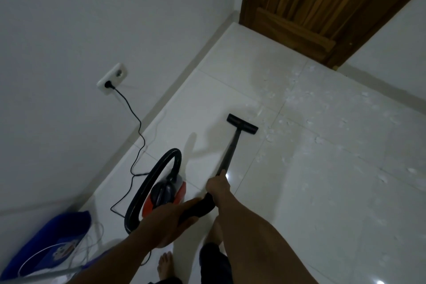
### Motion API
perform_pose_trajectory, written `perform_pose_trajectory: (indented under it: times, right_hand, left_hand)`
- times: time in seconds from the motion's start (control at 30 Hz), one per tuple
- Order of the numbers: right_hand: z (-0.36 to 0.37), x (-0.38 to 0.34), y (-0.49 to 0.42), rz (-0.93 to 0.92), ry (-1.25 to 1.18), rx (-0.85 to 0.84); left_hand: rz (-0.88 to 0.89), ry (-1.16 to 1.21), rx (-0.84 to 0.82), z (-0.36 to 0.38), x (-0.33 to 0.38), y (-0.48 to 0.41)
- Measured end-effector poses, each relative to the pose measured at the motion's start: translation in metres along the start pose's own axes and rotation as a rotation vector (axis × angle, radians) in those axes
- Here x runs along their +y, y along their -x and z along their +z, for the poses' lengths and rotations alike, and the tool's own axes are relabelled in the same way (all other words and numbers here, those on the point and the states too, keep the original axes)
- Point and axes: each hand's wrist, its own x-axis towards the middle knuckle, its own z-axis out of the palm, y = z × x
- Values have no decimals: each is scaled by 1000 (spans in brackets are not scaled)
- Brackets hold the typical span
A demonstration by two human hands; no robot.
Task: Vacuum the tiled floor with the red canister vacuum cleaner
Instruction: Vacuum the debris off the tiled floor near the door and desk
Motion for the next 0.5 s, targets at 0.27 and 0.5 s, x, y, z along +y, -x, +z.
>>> perform_pose_trajectory:
  times: [0.27,0.5]
  right_hand:
    - [-32,-32,-30,-15,28,10]
    - [-48,-72,-64,-14,23,18]
  left_hand:
    - [-51,-40,-46,-20,15,-47]
    - [3,-81,-47,-58,16,-100]
